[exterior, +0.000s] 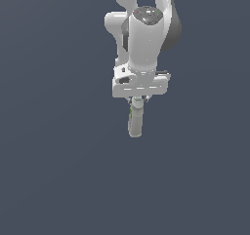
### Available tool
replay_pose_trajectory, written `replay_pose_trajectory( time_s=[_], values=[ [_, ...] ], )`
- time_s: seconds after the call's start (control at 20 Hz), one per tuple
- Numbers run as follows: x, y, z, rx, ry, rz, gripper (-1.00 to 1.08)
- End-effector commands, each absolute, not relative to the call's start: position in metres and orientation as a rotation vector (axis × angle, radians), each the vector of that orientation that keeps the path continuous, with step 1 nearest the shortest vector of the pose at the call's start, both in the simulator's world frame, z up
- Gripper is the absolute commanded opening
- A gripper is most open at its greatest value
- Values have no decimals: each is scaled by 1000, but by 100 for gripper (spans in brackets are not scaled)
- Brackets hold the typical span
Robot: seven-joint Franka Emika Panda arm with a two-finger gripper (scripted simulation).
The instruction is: Pick up the object and move it to a goal position.
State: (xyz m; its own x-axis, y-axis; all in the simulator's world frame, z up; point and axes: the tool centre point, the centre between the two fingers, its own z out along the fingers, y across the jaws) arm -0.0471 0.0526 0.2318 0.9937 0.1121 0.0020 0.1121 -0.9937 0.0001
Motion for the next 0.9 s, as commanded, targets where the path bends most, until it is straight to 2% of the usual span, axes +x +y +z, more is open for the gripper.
replay_pose_trajectory(
  time_s=[0.0, 0.5, 0.85],
  values=[
    [-48, 53, 230, -3136, -178, 0, -100],
    [-48, 54, 235, -3137, -177, -5, -100],
    [-55, 65, 262, -3137, -177, -4, -100]
  ],
)
